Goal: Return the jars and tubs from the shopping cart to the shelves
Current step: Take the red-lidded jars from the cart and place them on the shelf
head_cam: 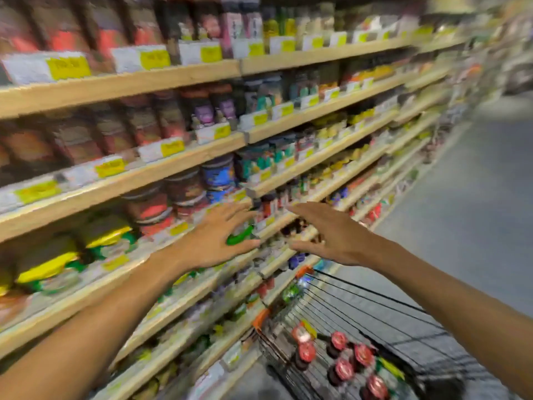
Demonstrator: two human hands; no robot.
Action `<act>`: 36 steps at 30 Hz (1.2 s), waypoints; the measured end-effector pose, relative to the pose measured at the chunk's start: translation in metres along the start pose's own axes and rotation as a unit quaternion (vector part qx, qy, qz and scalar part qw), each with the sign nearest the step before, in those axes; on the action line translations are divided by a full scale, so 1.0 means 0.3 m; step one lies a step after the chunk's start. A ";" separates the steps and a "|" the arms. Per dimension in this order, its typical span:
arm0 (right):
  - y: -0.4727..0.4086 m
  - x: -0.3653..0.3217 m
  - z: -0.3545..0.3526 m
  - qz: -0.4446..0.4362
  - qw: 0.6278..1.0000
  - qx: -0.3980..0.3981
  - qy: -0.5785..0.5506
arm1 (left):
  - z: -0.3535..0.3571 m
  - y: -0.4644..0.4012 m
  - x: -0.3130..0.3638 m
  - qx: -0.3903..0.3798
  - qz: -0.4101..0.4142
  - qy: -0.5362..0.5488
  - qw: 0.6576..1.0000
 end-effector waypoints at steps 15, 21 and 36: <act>0.510 0.688 0.685 0.314 0.935 -0.155 -0.060 | 1.085 -0.190 0.256 -0.341 0.045 0.074 0.936; 0.628 0.794 0.891 0.402 0.893 -0.182 -0.090 | 1.304 -0.217 0.277 -0.406 0.086 0.108 0.903; 1.077 0.994 1.308 0.590 0.770 -0.152 -0.190 | 1.883 -0.160 0.417 -0.515 0.128 0.143 0.836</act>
Point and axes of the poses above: each hand's wrist, its own y-axis away from the middle knuckle, its own z-axis out of the palm, x = y × z, the point moved 9 cm from there along -y, towards the middle knuckle, and after that the axes turned 7 degrees about x, right-handed, at the moved point
